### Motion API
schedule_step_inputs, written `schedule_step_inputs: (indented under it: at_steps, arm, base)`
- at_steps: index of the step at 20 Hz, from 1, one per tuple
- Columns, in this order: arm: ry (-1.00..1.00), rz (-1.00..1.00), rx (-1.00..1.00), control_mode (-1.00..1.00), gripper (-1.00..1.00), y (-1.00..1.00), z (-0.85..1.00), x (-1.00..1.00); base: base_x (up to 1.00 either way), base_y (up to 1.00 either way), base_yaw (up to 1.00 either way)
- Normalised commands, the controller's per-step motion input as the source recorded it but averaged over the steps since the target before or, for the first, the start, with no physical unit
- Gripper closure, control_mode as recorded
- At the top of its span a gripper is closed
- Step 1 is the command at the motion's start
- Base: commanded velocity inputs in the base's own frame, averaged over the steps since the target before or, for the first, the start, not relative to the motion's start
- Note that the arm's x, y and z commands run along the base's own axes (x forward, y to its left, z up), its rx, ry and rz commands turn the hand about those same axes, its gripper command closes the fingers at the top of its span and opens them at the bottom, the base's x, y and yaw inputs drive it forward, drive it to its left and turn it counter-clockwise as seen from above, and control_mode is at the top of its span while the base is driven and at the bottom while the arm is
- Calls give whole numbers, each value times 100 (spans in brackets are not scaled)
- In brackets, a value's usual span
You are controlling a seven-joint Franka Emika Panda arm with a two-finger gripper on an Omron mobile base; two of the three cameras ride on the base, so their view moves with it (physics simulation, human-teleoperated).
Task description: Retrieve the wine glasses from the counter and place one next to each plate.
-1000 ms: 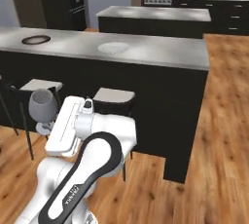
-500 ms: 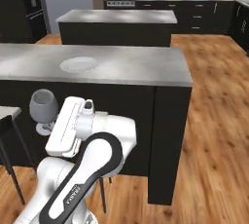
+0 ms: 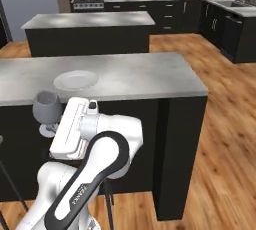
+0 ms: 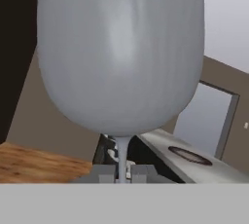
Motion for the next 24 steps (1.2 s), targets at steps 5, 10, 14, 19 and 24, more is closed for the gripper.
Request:
schedule_step_inputs:
  at_steps: [5,10,14,19,24]
  arm:
    - [0,0,0,100,100,0,0,0]
    - [0,0,0,100,100,0,0,0]
    - [0,0,0,100,100,0,0,0]
    - [0,0,0,100,100,0,0,0]
    - [0,0,0,100,100,0,0,0]
  base:
    - [13,100,-9]
    - [3,50,13]
    - [1,-3,35]
    - [0,-21,36]
    - [0,-28,26]
